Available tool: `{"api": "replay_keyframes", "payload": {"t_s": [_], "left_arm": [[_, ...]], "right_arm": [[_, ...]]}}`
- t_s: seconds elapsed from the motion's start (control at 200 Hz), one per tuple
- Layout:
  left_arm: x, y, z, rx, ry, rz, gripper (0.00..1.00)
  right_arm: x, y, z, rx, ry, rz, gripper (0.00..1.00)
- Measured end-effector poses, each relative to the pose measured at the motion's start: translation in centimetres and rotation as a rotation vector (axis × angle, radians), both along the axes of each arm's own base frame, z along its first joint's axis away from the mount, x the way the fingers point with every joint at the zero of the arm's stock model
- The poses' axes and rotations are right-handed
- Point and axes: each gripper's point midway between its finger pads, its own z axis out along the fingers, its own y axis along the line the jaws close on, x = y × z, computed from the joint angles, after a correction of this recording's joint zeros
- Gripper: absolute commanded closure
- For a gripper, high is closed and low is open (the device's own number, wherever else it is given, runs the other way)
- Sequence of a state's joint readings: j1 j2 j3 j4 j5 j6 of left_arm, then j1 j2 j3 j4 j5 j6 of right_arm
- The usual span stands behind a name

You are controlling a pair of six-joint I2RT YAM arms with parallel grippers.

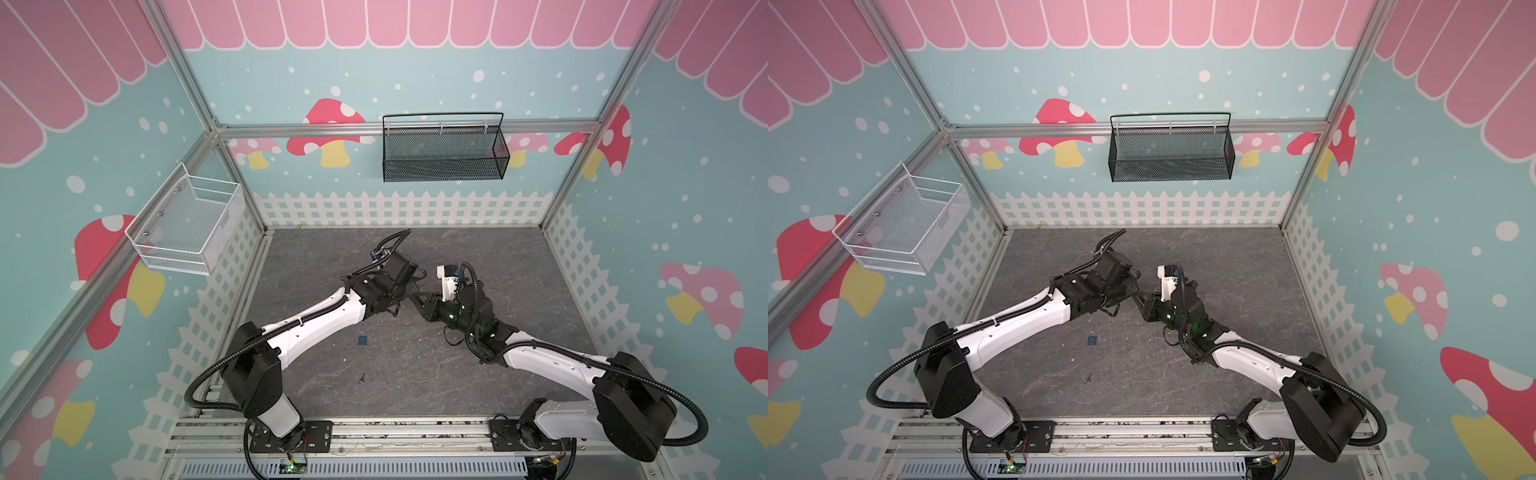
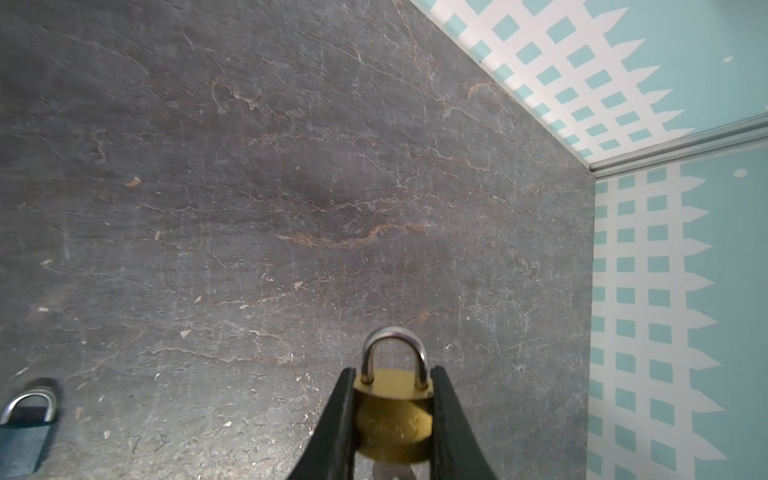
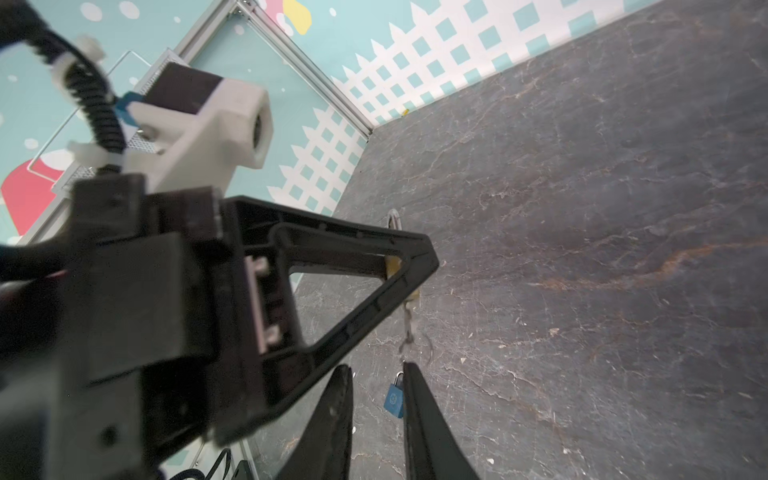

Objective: Unlock with the key

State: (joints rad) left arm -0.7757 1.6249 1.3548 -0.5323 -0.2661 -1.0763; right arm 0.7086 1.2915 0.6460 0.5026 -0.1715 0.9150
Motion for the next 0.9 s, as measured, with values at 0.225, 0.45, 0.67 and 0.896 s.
{"api": "replay_keyframes", "payload": {"t_s": [0.225, 0.45, 0.67, 0.896], "left_arm": [[-0.1, 0.2, 0.8, -0.003, -0.017, 0.001, 1.00], [-0.1, 0.3, 1.1, -0.009, -0.022, 0.001, 1.00], [-0.2, 0.3, 1.6, -0.019, -0.031, 0.000, 1.00], [-0.3, 0.3, 2.0, -0.030, -0.035, -0.005, 1.00]], "right_arm": [[0.1, -0.7, 0.4, 0.042, 0.016, -0.004, 0.81], [0.4, -0.3, -0.6, 0.046, 0.051, 0.000, 0.87], [0.7, 0.2, -1.2, 0.047, 0.062, 0.013, 0.87], [1.1, 0.5, 0.0, 0.071, 0.030, 0.015, 0.87]]}}
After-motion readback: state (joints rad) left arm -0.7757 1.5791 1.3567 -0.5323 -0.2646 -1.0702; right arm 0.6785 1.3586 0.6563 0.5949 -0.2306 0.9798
